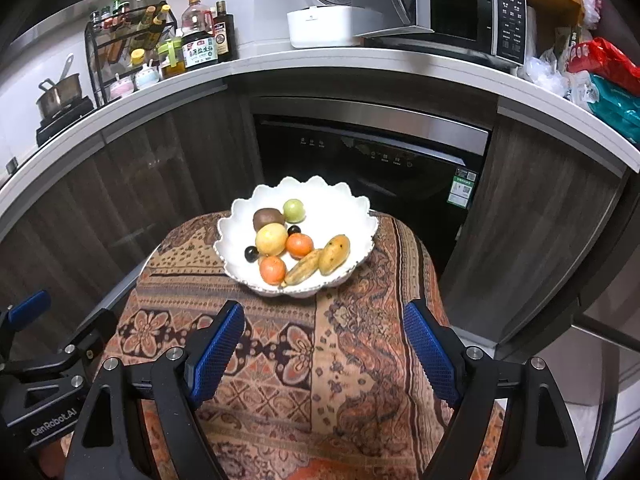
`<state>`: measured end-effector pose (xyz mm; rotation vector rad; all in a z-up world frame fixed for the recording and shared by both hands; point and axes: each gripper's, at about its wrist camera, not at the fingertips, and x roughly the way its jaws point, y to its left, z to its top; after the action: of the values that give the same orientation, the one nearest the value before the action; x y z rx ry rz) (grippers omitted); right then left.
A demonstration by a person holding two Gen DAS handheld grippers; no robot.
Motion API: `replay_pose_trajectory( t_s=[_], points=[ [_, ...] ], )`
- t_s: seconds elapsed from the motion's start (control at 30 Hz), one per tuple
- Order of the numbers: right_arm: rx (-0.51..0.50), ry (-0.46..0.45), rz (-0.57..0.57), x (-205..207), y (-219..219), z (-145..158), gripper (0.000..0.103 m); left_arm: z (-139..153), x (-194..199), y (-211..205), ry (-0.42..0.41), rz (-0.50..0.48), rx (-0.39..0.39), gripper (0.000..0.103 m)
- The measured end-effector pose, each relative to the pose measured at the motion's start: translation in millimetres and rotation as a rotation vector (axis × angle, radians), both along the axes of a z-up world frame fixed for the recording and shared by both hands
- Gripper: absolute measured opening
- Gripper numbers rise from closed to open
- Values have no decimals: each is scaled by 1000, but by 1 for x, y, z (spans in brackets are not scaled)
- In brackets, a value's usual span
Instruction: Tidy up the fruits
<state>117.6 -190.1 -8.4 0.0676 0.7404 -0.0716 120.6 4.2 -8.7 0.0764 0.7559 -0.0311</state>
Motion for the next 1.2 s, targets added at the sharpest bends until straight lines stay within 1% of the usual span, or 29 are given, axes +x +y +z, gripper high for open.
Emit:
replay_pose_trajectory(
  t_s=[0.17, 0.33, 0.47, 0.67, 0.73, 0.77, 1.2],
  points=[
    [-19, -26, -9, -20, 1, -1, 83, -3, -15, 2, 7, 8, -10, 103],
    [-43, -38, -23, -29, -1, -2, 85, -7, -27, 1, 4, 10, 7, 103],
    [-36, -39, -26, -35, -4, -3, 85, -7, -34, 1, 4, 15, 2, 103],
    [-26, -46, -29, -39, -6, -1, 87, -4, -40, 2, -5, 22, 2, 103],
    [-32, -58, -47, -41, -7, 1, 95, -4, -40, 2, -6, 27, 7, 103],
    [-32, -64, -53, -42, -7, 2, 96, -4, -40, 2, -4, 29, 9, 103],
    [-28, -69, -40, -44, -5, 5, 96, 0, -44, 4, -15, 43, 12, 103]
  ],
)
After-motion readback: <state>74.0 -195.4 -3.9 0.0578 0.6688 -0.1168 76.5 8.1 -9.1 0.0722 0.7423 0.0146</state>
